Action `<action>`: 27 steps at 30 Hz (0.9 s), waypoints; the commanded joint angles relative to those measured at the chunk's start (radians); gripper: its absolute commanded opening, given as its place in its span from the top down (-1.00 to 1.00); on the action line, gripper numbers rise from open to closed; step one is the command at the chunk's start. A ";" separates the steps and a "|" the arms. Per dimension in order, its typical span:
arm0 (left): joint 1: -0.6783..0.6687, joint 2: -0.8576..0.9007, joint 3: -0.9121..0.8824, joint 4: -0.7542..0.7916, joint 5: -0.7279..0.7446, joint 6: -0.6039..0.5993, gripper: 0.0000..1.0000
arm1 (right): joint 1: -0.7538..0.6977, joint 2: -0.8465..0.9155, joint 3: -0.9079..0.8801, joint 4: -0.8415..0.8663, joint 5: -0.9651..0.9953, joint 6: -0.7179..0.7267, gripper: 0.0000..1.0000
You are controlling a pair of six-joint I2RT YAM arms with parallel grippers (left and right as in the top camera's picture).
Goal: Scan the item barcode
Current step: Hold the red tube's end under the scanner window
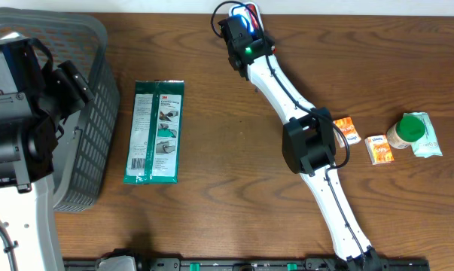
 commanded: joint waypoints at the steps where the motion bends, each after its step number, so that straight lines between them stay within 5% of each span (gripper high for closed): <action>1: 0.004 -0.001 0.007 0.000 -0.009 -0.002 -0.76 | -0.009 0.018 0.006 0.052 0.074 -0.130 0.98; 19: 0.004 -0.001 0.007 0.000 -0.009 -0.002 -0.76 | -0.001 0.011 0.006 0.077 0.070 -0.199 0.98; 27: 0.004 -0.001 0.007 0.000 -0.009 -0.002 -0.76 | -0.026 -0.088 0.006 -0.055 -0.171 -0.088 0.99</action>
